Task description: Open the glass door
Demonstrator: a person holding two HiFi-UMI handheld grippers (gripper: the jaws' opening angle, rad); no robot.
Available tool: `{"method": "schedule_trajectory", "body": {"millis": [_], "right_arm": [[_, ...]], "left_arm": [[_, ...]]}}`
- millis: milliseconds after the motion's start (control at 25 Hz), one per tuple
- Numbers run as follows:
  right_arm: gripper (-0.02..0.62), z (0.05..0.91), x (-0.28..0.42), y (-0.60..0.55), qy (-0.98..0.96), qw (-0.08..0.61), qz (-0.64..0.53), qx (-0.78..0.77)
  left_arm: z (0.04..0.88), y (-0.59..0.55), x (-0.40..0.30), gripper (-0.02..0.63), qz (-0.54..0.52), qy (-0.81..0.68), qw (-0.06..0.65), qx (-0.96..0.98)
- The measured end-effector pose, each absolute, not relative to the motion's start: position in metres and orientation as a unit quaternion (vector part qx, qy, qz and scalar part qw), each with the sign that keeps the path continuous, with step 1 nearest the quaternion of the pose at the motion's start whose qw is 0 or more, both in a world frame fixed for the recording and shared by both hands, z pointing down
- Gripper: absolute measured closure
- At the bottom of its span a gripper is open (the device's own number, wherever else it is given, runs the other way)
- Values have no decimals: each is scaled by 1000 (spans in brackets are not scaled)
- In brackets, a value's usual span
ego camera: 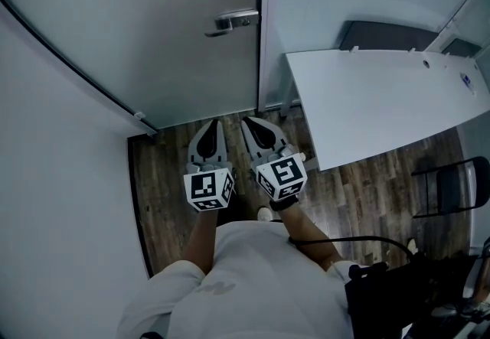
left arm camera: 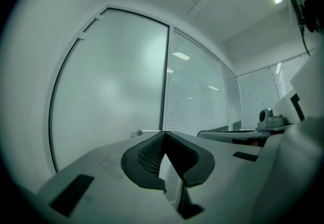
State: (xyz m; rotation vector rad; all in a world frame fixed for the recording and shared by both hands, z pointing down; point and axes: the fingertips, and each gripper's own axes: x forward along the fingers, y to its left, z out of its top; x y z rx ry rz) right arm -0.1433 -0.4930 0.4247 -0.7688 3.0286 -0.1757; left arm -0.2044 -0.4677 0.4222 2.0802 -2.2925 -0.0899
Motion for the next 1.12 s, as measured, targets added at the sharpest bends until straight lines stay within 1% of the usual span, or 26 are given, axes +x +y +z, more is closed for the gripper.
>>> {"method": "schedule_trajectory", "body": {"millis": [160,360,600,880,1120], "right_arm": [[592,428,-178,-543,961,-1,-41,-272],[592,410,-224,-613,948,1,-13,-317],[592,415,-275,-666,937,-11,-12,-349],[592,436,-281,-709,930,-38,-33,-365],[592,428,-267,-766,924,-17,-40,-381]], "left_arm": [[427,-524,-241,603,-39,-721,22,692],[408,-597,-296,603,-51,-695,5,718],[414,-657,-349,603,-40,-667,12,744],[444,-713,-352,601,14,-629,31,776],[448,-766,-355,601,52,-637,16,769]]}}
